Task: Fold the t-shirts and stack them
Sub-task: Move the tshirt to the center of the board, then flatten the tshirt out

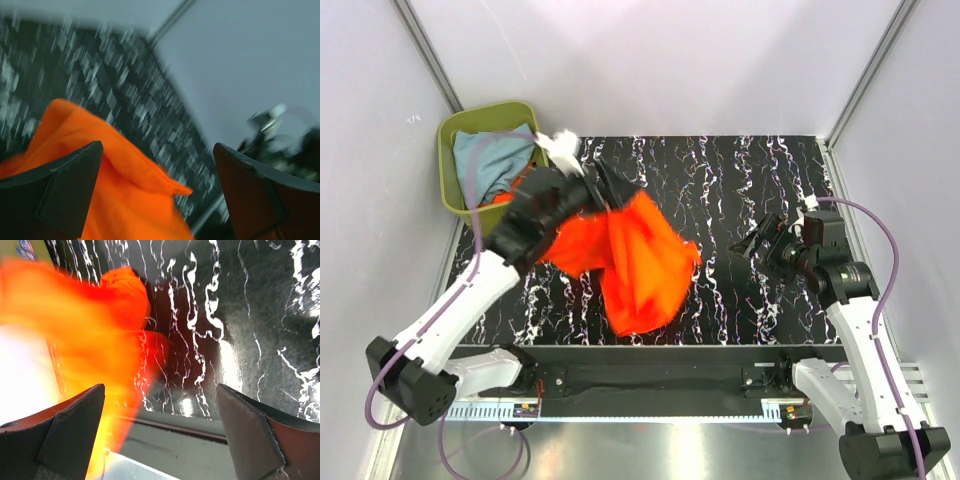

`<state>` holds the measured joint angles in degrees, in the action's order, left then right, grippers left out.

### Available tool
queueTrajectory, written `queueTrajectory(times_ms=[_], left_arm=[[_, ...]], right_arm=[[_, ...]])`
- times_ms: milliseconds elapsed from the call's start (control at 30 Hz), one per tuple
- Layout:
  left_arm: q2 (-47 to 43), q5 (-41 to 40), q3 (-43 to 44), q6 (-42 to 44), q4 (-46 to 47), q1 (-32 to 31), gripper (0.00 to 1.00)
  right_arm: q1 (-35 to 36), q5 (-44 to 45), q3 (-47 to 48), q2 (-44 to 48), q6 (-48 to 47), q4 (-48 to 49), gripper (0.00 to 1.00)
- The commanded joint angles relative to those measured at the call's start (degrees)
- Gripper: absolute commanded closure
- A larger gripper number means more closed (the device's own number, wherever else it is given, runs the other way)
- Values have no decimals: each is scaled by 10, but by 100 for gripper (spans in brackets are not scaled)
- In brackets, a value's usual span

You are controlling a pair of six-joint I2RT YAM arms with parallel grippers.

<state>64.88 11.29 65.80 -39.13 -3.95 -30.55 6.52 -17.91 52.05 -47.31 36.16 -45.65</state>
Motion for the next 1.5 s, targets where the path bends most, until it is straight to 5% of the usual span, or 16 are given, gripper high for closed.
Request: queueTrajectory(times_ms=[0, 133, 333, 700, 867, 1133, 1267, 1467], left_arm=[[-19, -32, -52, 73, -206, -27, 1], [-56, -67, -123, 55, -330, -38, 3], [-184, -139, -230, 24, -342, -8, 5], [20, -116, -198, 161, -242, 65, 1], [129, -144, -155, 188, -216, 90, 10], [229, -125, -102, 209, -172, 93, 16], [268, -123, -89, 212, -163, 94, 25], [282, -116, -87, 224, -154, 96, 50]], right_arm=[[13, -34, -12, -18, -20, -5, 0], [42, -65, -41, -89, -20, 27, 0], [95, -42, -22, -236, -32, 98, 5], [153, 45, 44, -443, -83, 107, 1], [167, 89, 58, -476, -108, 95, 24], [191, 131, 68, -466, -123, 76, 27], [200, 137, 78, -473, -124, 72, 34], [216, 153, 92, -469, -146, 53, 29]])
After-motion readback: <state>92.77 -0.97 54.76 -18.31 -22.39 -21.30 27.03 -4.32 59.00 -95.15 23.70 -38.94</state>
